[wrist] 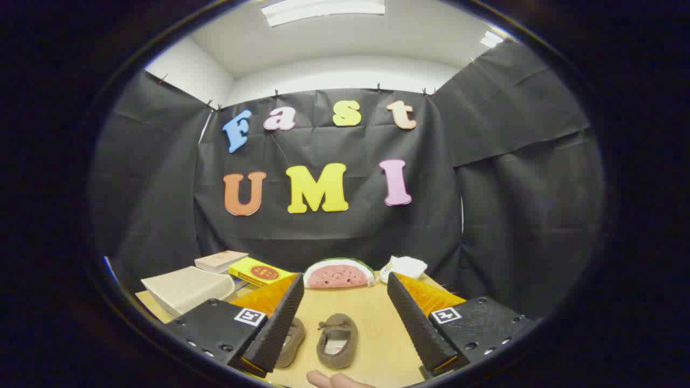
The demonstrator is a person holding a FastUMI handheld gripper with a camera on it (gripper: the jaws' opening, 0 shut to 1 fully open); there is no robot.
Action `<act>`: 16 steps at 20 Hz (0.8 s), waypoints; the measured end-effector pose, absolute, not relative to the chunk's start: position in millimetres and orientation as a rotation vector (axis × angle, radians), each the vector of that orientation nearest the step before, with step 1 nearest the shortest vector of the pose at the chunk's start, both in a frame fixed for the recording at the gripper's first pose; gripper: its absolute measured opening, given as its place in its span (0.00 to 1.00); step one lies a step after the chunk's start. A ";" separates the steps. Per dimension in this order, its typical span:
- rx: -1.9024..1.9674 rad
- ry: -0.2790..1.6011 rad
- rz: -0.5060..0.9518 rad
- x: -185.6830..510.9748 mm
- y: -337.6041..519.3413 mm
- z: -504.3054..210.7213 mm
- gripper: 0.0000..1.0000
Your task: Open the storage box then place both shoes into the box .Put the left shoe in first, then the right shoe, with the right side of both shoes facing outward in a uniform manner.
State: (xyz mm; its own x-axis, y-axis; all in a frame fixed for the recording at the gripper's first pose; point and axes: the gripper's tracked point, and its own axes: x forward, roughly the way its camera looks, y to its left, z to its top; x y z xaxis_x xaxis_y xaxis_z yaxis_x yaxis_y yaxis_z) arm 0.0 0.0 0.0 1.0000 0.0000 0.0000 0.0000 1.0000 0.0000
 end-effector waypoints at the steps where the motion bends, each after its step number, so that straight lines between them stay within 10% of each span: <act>1: 0.000 0.003 0.000 -1.8 6.9 -3.8 0.95; 16: -0.022 -0.019 -0.010 -12.9 42.6 -16.1 0.95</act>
State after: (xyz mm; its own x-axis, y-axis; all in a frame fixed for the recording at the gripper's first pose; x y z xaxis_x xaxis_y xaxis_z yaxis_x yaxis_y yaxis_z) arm -12.9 42.6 -16.1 0.9998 -0.0095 0.0189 0.0100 0.9997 -0.0217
